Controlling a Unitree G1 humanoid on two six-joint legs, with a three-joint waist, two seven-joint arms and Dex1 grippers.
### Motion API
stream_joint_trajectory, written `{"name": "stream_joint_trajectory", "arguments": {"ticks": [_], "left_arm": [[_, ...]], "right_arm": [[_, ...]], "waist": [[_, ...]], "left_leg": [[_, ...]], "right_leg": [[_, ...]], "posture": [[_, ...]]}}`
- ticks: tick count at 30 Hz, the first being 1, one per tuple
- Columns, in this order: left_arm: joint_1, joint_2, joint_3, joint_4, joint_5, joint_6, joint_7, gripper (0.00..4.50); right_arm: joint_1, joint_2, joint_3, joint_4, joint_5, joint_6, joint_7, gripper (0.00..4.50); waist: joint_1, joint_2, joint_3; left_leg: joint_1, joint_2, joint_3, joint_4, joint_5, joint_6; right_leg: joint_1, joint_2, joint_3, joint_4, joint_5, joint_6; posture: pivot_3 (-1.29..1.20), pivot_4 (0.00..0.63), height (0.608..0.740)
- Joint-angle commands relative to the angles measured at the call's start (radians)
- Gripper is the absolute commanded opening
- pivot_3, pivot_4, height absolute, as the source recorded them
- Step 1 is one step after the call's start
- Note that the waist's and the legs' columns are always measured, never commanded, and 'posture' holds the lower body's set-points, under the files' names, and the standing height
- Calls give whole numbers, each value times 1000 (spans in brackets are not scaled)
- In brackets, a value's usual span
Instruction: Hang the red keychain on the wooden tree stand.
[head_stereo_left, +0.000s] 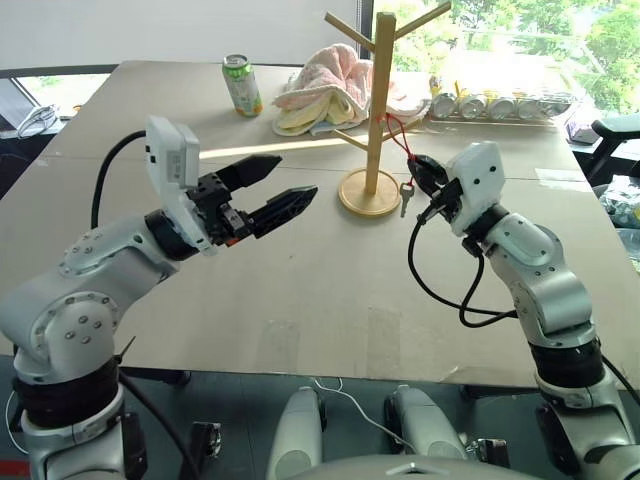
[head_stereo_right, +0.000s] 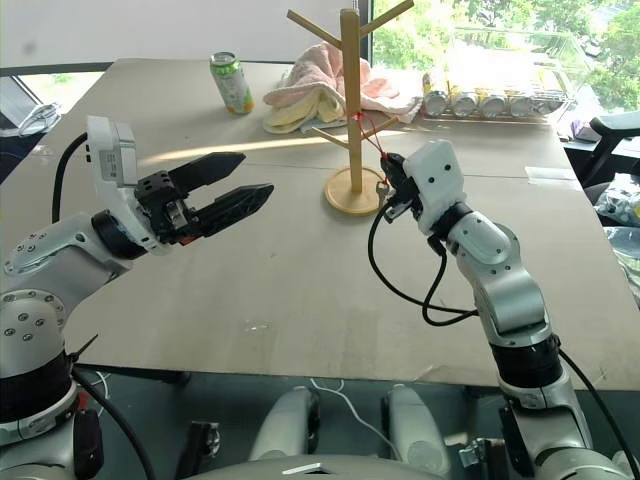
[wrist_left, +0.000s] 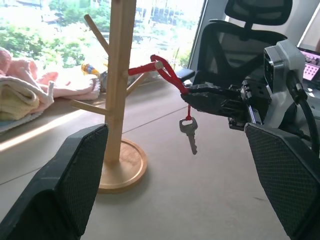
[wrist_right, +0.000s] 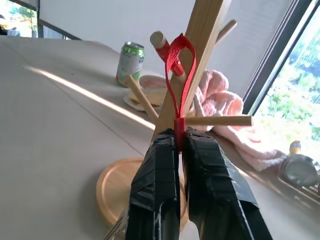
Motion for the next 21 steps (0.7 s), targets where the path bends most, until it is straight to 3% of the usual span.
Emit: {"name": "stream_joint_trajectory", "arguments": {"ticks": [1, 7, 15, 21], "left_arm": [[-27, -10, -8, -41, -7, -38, 27, 4500], [-46, -11, -24, -31, -10, -58, 32, 4500], [-61, -10, -41, -20, -16, -65, 20, 4500], [-86, -6, -58, -4, -21, -64, 1, 4500]], "right_arm": [[-38, -6, -4, 45, -69, -156, -10, 54], [-34, 0, -19, 88, -100, -252, -6, 54], [50, 4, -29, -11, -78, -268, 17, 54], [21, 27, -11, 18, -81, -259, 29, 54]], "waist": [[1, 0, 0], [0, 0, 0], [2, 0, 0], [0, 0, 0]], "left_leg": [[0, 0, 0, 0, 0, 0], [0, 0, 0, 0, 0, 0], [0, 0, 0, 0, 0, 0], [1, 0, 0, 0, 0, 0]], "right_leg": [[0, 0, 0, 0, 0, 0], [0, 0, 0, 0, 0, 0], [0, 0, 0, 0, 0, 0], [1, 0, 0, 0, 0, 0]], "posture": [[0, 150, 732], [0, 150, 732], [0, 150, 732], [0, 150, 732]]}}
